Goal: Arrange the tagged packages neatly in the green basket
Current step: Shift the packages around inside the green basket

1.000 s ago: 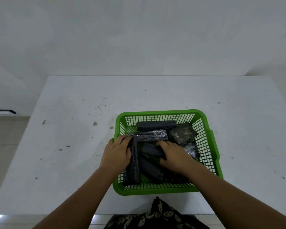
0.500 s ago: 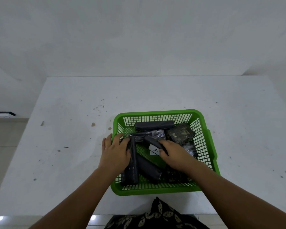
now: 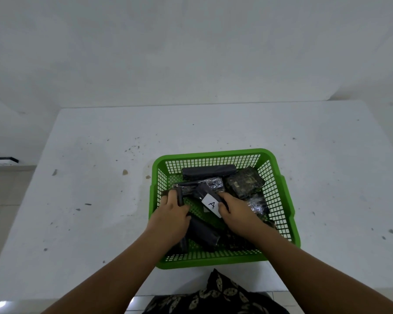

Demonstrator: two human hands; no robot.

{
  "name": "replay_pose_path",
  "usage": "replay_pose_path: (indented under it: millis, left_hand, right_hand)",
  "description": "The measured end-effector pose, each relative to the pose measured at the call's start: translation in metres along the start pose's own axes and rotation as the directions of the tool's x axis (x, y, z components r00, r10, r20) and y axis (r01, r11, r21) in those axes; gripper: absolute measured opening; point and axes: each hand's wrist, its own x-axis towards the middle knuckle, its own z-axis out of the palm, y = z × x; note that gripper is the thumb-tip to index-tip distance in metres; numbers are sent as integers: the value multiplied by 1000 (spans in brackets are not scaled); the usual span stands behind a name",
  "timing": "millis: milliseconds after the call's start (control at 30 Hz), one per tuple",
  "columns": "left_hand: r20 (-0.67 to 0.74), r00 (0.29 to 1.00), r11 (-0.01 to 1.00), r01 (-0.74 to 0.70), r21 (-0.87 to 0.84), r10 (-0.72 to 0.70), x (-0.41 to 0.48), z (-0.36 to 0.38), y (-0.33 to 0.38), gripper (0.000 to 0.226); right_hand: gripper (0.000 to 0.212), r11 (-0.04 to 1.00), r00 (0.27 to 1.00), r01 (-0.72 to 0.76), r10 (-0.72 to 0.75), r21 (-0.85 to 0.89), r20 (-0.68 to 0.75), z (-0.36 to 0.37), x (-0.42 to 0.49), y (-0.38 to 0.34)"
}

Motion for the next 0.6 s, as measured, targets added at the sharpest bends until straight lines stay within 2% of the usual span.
replay_pose_path:
  millis: [100, 233, 300, 367, 467, 600]
  left_hand:
    - [38, 999, 999, 32, -20, -31, 0, 3, 2, 35]
    - [-2, 1000, 996, 29, -83, -30, 0, 1, 0, 34]
    - [-106, 994, 996, -29, -79, 20, 0, -2, -5, 32]
    - [-239, 967, 996, -91, -6, 87, 2, -5, -13, 30]
    - [-349, 934, 997, -72, 11, 71, 6, -10, -27, 25]
    - [-291, 957, 997, 2, -74, -23, 11, -5, -44, 29]
  right_hand:
    - [29, 1000, 1000, 5, -5, 13, 0, 1, 0, 4]
    - [35, 997, 998, 43, -40, -69, 45, 2, 4, 9]
    - [36, 990, 997, 49, -40, -132, 73, 4, 7, 11]
    - [36, 957, 995, 50, -24, -286, 94, 6, 10, 13]
    - [38, 900, 991, 60, -2, -432, 133, 6, 13, 14]
    - [40, 877, 986, 47, 34, -478, 161, 6, 17, 12]
